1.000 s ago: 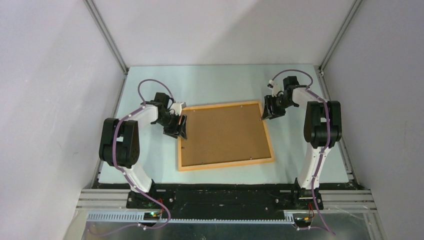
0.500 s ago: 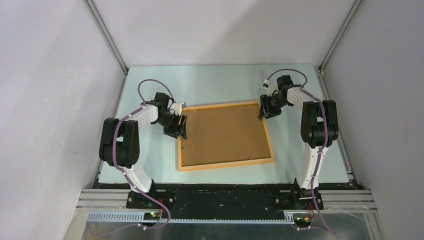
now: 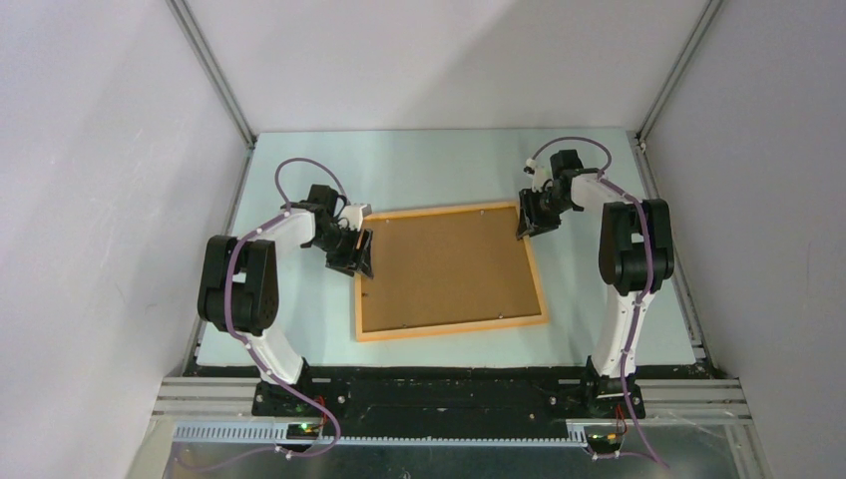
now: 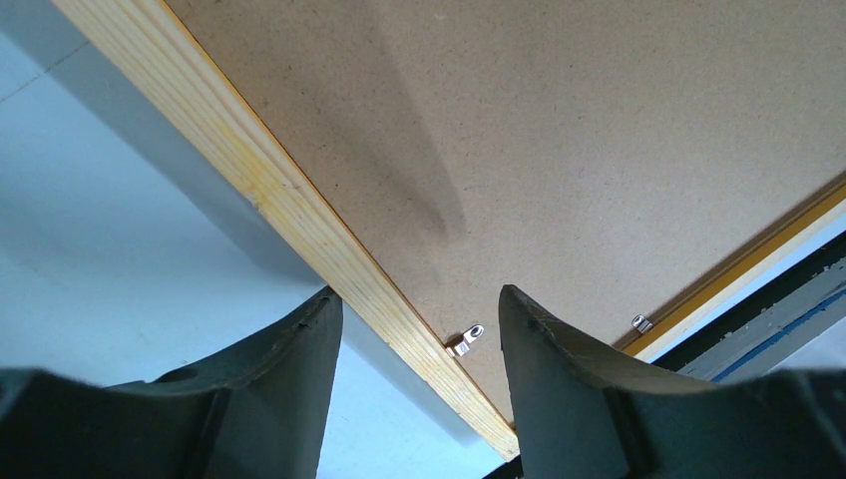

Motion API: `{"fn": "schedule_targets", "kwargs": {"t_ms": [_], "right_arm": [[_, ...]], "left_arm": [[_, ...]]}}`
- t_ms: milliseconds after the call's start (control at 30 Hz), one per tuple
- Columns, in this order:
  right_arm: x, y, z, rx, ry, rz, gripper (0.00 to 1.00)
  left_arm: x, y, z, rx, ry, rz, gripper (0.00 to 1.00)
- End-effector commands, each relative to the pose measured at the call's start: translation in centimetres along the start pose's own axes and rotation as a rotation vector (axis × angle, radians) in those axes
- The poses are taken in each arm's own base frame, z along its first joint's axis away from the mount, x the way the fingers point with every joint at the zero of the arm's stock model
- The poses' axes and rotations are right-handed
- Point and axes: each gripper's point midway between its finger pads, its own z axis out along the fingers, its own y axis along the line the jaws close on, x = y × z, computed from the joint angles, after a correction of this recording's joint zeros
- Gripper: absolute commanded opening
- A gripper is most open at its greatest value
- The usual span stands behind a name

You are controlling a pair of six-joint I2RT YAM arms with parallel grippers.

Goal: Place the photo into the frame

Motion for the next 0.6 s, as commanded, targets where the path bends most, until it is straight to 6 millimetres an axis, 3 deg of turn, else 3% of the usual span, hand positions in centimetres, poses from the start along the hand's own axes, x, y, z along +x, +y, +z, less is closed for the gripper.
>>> {"fn": "schedule_targets", "kwargs": {"t_ms": [0,567], "right_arm": [[-0.21,-1.08,0.42,0.049,0.0,-0.022,0.46],[0.32,-1.56,-0.22,0.043,0.007,-0.09,0.41]], "left_arm": [[-1.18,-0.56,-0.48,0.01,-0.027,0.027,0.62],[-1.24,-0.53,-0.52,0.007,-0.029,0.026,0.62]]}}
